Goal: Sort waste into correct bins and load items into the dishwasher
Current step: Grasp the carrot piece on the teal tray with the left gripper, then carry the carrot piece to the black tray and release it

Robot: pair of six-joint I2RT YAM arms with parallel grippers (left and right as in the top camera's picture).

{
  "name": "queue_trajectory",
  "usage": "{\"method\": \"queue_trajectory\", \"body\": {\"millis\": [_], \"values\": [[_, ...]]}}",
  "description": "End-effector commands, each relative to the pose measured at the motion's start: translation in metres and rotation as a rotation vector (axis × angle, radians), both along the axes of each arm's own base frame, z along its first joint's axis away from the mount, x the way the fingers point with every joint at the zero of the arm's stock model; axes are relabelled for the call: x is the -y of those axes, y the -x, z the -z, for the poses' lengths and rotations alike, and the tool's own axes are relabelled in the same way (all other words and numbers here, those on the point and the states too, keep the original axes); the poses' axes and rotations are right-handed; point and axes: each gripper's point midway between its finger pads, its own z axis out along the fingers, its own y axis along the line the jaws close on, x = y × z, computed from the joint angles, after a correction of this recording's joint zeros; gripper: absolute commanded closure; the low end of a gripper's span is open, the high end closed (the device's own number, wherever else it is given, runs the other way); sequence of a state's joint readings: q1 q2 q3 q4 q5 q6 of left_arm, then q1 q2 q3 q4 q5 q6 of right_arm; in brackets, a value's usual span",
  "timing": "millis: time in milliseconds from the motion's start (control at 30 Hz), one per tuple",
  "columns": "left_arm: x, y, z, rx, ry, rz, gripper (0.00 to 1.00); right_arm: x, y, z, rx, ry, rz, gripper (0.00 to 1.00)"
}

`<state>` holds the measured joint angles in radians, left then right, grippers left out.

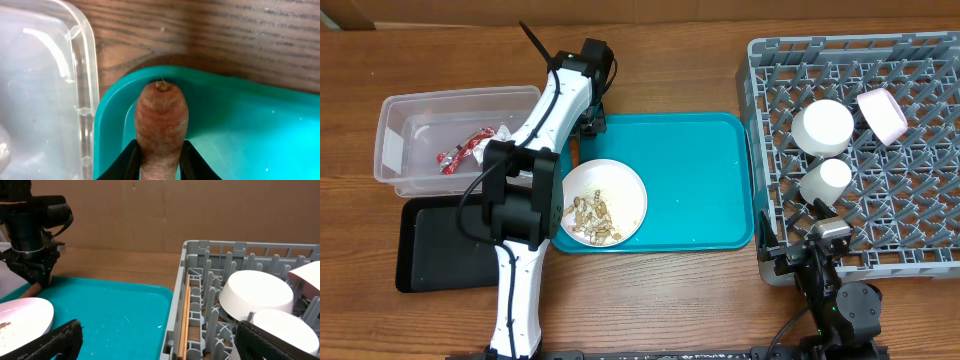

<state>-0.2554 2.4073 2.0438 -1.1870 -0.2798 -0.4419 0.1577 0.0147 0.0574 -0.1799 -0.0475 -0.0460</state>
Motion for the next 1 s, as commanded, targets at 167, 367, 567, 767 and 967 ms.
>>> {"method": "queue_trajectory", "body": {"millis": [167,367,567,767,967], "values": [[0.013,-0.032,-0.076,0.133,0.045,0.007,0.89,0.001,0.0,-0.001,0.012,0.002,0.002,0.0],[0.012,-0.032,-0.155,0.244,0.075,-0.009,0.91,0.001,0.0,-0.001,0.012,0.002,0.002,0.0],[0.014,-0.008,-0.2,0.253,0.226,-0.037,0.92,0.001,0.0,-0.001,0.012,0.002,0.002,0.0],[-0.008,0.02,-0.239,0.283,0.264,-0.066,0.96,0.001,0.0,-0.001,0.012,0.002,0.002,0.0],[-0.071,0.102,-0.277,0.302,0.095,-0.183,0.89,0.001,0.0,-0.001,0.012,0.002,0.002,0.0]]}}
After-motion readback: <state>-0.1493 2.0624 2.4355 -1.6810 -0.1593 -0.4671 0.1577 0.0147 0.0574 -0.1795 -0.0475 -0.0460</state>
